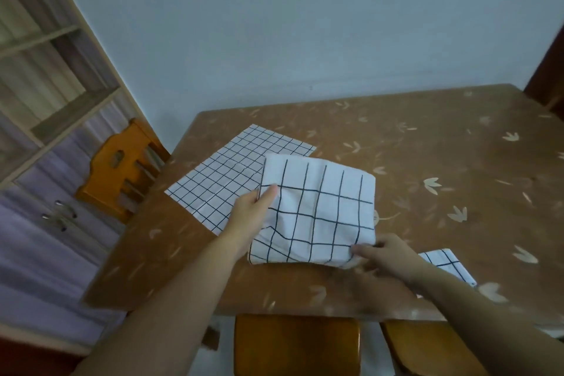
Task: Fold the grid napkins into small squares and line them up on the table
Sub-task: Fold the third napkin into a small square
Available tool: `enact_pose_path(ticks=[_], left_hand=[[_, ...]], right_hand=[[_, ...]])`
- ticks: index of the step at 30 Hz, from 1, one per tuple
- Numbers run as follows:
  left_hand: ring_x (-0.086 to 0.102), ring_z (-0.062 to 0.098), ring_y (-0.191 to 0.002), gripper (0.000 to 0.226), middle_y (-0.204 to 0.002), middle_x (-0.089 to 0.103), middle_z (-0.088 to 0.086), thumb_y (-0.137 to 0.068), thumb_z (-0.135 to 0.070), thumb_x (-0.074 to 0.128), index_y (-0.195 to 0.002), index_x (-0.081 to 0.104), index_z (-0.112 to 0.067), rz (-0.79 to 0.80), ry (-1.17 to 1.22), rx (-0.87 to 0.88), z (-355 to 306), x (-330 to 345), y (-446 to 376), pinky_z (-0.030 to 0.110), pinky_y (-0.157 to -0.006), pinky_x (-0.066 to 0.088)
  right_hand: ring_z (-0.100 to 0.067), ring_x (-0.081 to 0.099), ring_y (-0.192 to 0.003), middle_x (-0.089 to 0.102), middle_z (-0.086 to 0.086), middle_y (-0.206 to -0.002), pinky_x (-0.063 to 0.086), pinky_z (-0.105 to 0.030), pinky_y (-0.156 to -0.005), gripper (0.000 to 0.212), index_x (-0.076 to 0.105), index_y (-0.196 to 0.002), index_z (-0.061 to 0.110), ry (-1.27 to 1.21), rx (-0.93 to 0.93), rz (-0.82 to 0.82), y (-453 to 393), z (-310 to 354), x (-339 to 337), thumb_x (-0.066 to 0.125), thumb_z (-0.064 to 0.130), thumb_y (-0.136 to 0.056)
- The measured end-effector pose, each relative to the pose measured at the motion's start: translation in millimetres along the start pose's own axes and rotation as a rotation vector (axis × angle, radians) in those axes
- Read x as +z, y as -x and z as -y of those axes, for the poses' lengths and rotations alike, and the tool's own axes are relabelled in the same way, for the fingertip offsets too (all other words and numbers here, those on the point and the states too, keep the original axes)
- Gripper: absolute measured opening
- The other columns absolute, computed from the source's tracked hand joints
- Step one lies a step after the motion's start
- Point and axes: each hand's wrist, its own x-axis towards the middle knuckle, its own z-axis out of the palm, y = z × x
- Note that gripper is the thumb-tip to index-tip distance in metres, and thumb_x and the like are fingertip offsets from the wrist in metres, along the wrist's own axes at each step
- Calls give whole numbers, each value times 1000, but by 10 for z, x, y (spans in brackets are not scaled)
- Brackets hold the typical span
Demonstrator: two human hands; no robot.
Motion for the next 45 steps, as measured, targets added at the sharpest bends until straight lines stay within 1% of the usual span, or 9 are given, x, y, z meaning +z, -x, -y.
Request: enact_pose_path(ticks=[4, 7, 12, 22, 29, 32, 36, 42, 45], left_hand=[[71, 6, -84, 16, -95, 74, -8, -86, -24, 72, -101, 70, -21, 63, -182, 38, -243, -60, -112, 25, -71, 58], [69, -3, -74, 13, -87, 71, -12, -86, -8, 70, -98, 70, -15, 33, -157, 114, -389, -17, -161, 9, -57, 50], [68, -4, -76, 16, -77, 74, -18, -85, -9, 71, -85, 72, -25, -6, -143, 329, -463, 63, -111, 8, -63, 50], [63, 0, -77, 39, -78, 69, -13, -88, -12, 68, -74, 73, -48, 281, -388, 64, 930, 58, -97, 19, -64, 47], [66, 26, -67, 23, -72, 66, 11, -88, -1, 52, -71, 66, 2, 441, -452, -111, 1485, -143, -159, 29, -51, 50], [70, 19, -74, 13, -82, 72, 10, -83, 2, 64, -78, 74, -5, 328, -303, -87, 1516, -218, -187, 25, -61, 55], [67, 8, -76, 10, -80, 74, -4, -81, -18, 73, -80, 77, -27, 222, -235, -115, 1573, -271, -169, 18, -66, 49], [63, 6, -72, 20, -72, 68, -9, -93, -29, 63, -74, 69, -23, 177, -321, -209, 1735, -264, -100, 31, -69, 50], [62, 8, -98, 26, -105, 68, -6, -91, -36, 64, -110, 67, -18, 197, -424, -276, 1799, -254, -107, 24, -76, 51]], right_hand=[[-14, 58, -59, 68, -3, -65, 50, -41, -57, 21, 77, -75, 29, -25, -226, -162, -47, 296, -259, 65, 21, -91], [-4, 31, -43, 40, 13, -43, 28, -24, -47, 39, 71, -64, 43, 12, -416, -282, -31, 422, -417, 63, 17, -92], [13, 58, -63, 64, 32, -62, 39, -4, -60, 23, 72, -87, 29, -16, -523, -452, 15, 354, -497, 65, 7, -89], [-3, 64, -98, 71, 12, -101, 49, -23, -88, 26, 70, -96, 37, 204, -52, -113, -218, -747, -66, 81, 29, -74], [-20, 50, -116, 48, -8, -123, 36, -37, -110, 62, 54, -119, 41, 374, -53, 28, -381, -970, 214, 71, 63, -64], [-18, 55, -115, 55, -3, -126, 44, -43, -104, 67, 61, -107, 29, 286, -57, 26, -419, -882, 232, 86, 57, -52], [9, 63, -78, 68, 28, -83, 50, -12, -70, 13, 65, -80, 33, 181, 51, 21, -271, -562, 355, 67, 24, -89], [-11, 54, -41, 57, 0, -46, 43, -21, -47, 34, 63, -69, 7, 60, 164, -144, -284, -774, 518, 58, 29, -95], [-16, 54, -40, 53, -4, -43, 44, -25, -46, 39, 62, -76, 0, 61, 295, -200, -319, -868, 569, 59, 35, -94]])
